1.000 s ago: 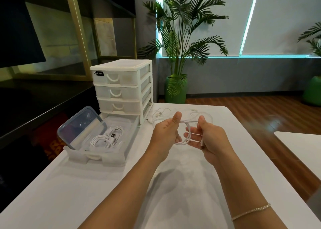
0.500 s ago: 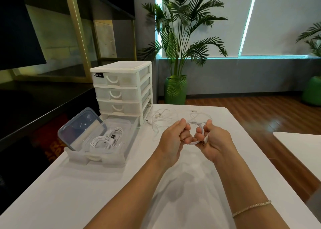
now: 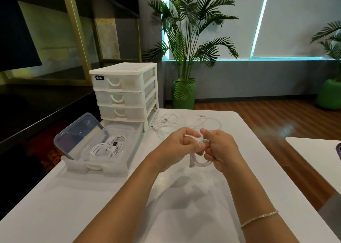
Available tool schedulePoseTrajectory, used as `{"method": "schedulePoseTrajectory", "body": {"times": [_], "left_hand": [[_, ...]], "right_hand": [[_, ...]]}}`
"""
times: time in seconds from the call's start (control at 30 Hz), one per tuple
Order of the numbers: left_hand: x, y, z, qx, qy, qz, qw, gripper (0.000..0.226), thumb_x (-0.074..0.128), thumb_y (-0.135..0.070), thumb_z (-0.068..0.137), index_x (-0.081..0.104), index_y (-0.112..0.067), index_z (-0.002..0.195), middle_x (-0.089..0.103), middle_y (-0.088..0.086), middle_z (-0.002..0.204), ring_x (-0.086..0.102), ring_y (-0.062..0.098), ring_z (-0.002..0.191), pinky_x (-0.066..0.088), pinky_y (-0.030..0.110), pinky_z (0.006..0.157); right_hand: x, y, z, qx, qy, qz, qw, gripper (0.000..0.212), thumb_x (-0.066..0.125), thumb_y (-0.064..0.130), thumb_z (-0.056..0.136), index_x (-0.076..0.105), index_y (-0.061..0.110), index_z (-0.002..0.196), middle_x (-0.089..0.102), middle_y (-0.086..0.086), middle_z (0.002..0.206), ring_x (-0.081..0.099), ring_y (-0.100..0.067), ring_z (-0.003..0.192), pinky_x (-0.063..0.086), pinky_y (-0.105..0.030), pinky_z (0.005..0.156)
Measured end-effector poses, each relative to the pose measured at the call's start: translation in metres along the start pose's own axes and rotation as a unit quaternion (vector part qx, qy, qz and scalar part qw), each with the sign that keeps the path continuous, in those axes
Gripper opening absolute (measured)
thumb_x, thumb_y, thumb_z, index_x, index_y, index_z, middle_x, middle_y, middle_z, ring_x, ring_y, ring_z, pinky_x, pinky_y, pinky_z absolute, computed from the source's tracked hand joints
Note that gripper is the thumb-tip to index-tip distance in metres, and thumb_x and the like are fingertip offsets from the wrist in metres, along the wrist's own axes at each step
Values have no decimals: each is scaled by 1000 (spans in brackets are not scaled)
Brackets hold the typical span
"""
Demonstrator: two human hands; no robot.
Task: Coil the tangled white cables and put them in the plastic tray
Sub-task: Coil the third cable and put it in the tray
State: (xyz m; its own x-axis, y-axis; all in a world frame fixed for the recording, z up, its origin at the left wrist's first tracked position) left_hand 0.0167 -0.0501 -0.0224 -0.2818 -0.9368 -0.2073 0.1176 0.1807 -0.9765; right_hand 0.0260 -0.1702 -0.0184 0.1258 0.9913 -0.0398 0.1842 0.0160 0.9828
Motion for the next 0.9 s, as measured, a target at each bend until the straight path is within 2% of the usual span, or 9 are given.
{"method": "schedulePoseTrajectory", "body": {"times": [0.07,0.13,0.23,0.3,0.4,0.57,0.63,0.77,0.9], "left_hand": [[3,-2,-1,21,-7,12,1000,25,59,-14,89,51,-27,109,65,-3,80,64,16,81,48,33,92],[9,-2,-1,36,-17,39,998,24,51,-13,94,50,-28,112,59,-3,81,60,13,77,51,27,84],[15,-1,0,35,-36,16,999,25,40,-11,98,56,-29,104,50,0,79,51,10,66,49,21,69],[16,3,3,34,-55,-4,998,28,39,-11,97,58,-32,98,48,1,78,47,10,63,47,23,64],[16,3,2,51,-108,77,990,21,40,-18,97,57,-27,106,52,-5,81,49,11,73,44,20,65],[9,3,5,22,-173,212,962,27,36,-25,100,56,-14,116,61,1,114,51,10,92,38,19,74],[6,5,5,-8,-179,235,955,28,36,-26,100,56,-13,115,61,3,117,51,11,94,37,20,74],[4,6,4,-32,-199,196,960,30,34,-26,101,58,-14,115,61,4,111,51,12,89,41,24,76],[2,10,11,-77,-218,31,972,29,38,-24,100,63,-13,108,59,2,84,51,11,70,48,24,67]], "right_hand": [[1,-2,0,-11,-6,-35,999,23,52,25,93,54,3,87,50,-10,65,38,-14,48,35,-23,43],[-1,-3,1,-14,-13,-32,999,19,50,19,94,52,3,83,47,-9,63,36,-14,47,33,-24,41],[-3,-3,3,-13,-17,-15,1000,15,43,6,93,55,0,87,48,-9,62,36,-13,44,33,-23,38],[-3,-2,3,-8,-11,8,1000,17,46,12,95,57,0,90,49,-9,62,36,-13,43,34,-23,39],[-2,0,3,11,11,61,998,18,49,16,95,60,2,92,53,-10,62,39,-12,42,40,-24,42],[-2,2,2,14,53,133,990,14,55,10,91,57,2,103,62,-13,83,56,-16,58,52,-26,55],[0,1,1,2,63,135,989,30,62,5,85,51,5,112,62,-12,95,61,-19,68,54,-25,58],[5,0,4,-45,60,71,995,64,71,-7,73,43,15,126,56,-10,104,63,-28,89,51,-24,63],[4,-1,8,-106,17,-10,994,60,74,-3,72,42,20,117,53,-7,103,60,-29,96,54,-32,74]]}}
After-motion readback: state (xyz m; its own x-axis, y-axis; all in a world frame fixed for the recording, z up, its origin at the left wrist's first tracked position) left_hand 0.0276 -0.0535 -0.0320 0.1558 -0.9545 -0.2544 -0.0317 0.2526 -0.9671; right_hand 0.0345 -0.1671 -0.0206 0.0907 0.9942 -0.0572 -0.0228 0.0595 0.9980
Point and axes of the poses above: each hand's wrist, its own z-axis towards the middle knuckle, its own x-axis out of the palm, y = z × x, the point moved 2 cm from there along z, towards the middle knuckle
